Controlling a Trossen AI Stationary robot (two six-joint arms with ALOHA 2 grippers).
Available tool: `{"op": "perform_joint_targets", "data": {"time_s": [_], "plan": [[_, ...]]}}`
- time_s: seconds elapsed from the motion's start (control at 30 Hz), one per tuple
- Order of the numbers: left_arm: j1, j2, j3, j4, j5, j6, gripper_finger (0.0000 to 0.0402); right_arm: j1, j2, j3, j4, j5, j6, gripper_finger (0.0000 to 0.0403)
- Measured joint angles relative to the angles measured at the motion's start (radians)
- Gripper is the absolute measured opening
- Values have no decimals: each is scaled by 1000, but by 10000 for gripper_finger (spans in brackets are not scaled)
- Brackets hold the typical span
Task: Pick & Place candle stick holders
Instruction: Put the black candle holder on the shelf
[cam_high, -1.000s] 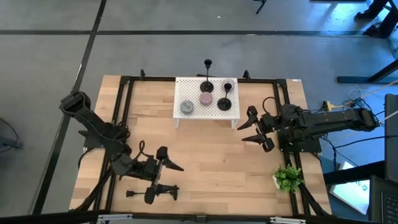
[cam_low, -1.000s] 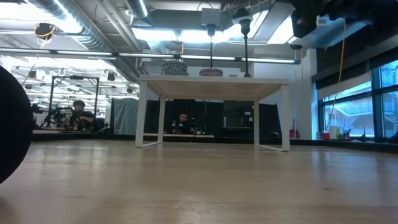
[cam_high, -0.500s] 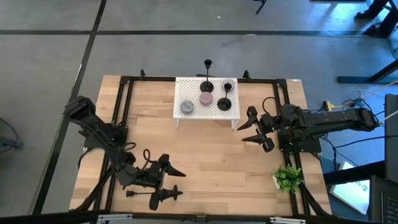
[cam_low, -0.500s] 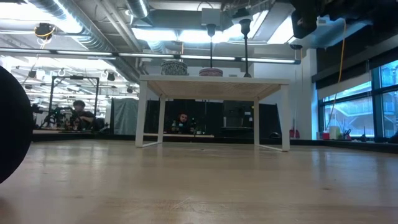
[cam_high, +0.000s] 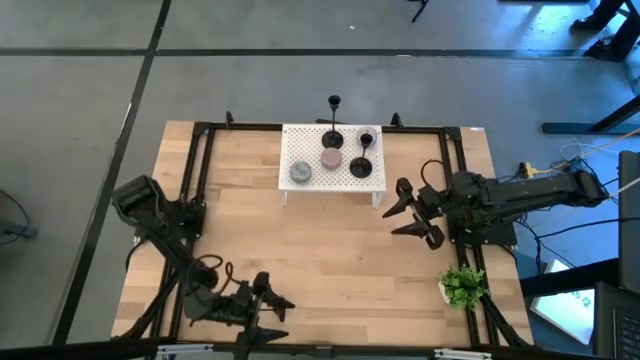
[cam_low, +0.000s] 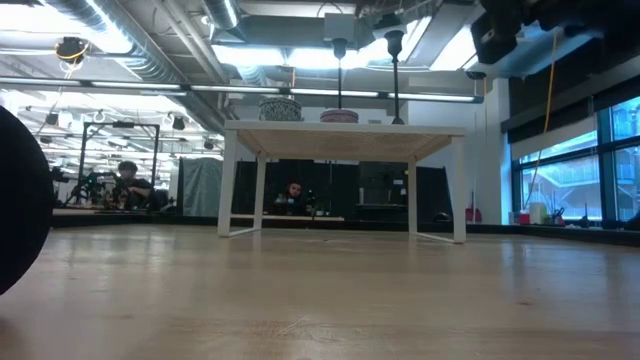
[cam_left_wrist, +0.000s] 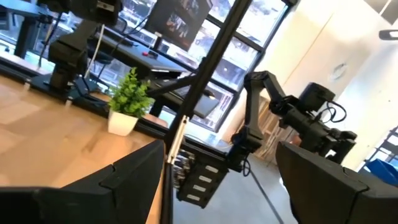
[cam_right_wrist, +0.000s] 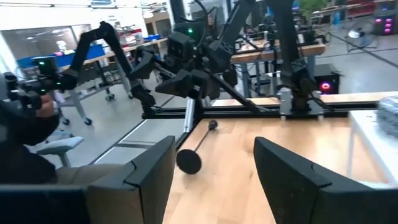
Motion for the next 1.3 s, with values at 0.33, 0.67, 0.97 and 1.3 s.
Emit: {"op": "perform_joint_targets", "data": {"time_s": [0.33,0.67,0.97,1.3], "plan": [[-47,112,150,0,-23,48,306,117,95,0,150,1,5,220],[-96,132,256,-244,-74,-32,306,176,206,0,287,3,52,220],[-147,131,314,-518,-118,-272,306,223,240,0,338,56,60,220],[-180,131,316,-698,-96,-666,306,240,240,0,339,90,60,220]]}}
